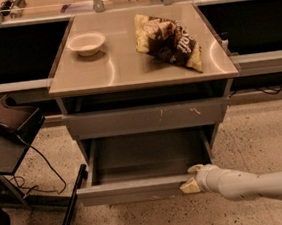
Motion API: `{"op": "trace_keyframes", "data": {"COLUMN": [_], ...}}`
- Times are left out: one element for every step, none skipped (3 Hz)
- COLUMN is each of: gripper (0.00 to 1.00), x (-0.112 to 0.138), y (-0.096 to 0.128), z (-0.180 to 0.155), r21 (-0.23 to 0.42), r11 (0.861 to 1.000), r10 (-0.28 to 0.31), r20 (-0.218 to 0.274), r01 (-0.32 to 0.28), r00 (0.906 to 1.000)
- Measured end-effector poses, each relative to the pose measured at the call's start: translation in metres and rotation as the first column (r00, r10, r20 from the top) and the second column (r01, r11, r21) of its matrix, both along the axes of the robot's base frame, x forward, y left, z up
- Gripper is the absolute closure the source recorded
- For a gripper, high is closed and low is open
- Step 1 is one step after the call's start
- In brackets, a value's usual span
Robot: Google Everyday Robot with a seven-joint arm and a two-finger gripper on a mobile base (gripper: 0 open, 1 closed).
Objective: Open middle drawer
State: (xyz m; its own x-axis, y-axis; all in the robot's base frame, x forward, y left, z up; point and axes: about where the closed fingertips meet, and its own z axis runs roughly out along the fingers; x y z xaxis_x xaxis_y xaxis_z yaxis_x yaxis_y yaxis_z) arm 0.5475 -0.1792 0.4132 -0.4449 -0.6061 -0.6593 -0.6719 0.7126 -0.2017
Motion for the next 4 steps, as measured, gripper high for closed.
{"op": "trace_keyframes", "data": {"gripper": [1.00, 1.00, 1.00, 1.00], "x": [0.000, -0.015, -0.014, -0.028], "y": [0.000, 0.000, 0.000, 0.000], "z": [0.003, -0.002, 0.003, -0.002], "r21": [0.000, 0.022, 0.022, 0.040], "r11": [1.000, 1.000, 1.000, 0.999], "r10": [0.000, -0.003, -0.003, -0.006], "r20": [0.000, 0.009, 0.009, 0.015], "r01": [0.000, 0.003, 0.003, 0.005], "r00": [1.0000, 1.0000, 1.0000, 0.9999]}}
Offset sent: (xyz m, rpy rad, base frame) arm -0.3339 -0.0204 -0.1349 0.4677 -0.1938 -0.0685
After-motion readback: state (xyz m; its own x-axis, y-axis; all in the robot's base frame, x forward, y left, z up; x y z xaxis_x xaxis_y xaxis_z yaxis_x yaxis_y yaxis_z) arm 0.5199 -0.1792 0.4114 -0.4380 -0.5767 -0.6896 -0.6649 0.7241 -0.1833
